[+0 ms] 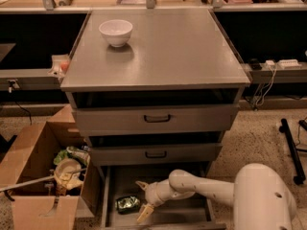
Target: Pick green can from bottom drawer and place on counter
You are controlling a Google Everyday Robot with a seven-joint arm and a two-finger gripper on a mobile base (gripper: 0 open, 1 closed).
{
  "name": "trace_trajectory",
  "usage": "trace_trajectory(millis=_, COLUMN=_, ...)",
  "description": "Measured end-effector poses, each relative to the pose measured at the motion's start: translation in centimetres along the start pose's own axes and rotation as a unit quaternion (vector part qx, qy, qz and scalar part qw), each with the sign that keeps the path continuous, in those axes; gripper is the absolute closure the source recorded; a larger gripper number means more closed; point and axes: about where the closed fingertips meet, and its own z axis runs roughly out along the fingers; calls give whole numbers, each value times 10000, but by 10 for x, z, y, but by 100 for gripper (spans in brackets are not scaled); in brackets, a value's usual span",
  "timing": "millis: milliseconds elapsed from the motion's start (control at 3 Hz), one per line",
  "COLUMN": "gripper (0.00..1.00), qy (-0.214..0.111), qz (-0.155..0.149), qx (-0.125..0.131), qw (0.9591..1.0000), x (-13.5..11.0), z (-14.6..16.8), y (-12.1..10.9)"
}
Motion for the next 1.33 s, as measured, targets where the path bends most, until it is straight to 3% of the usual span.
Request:
trace_trajectory(millis=333, gripper=0, qy=-59, qz=126, qx=159, qw=9998, x=19, z=26, y=-18)
trace_trajectory(millis=1333, gripper=0, qy=597, qz=331, qx=246, qw=9974, x=72, z=93, y=-69)
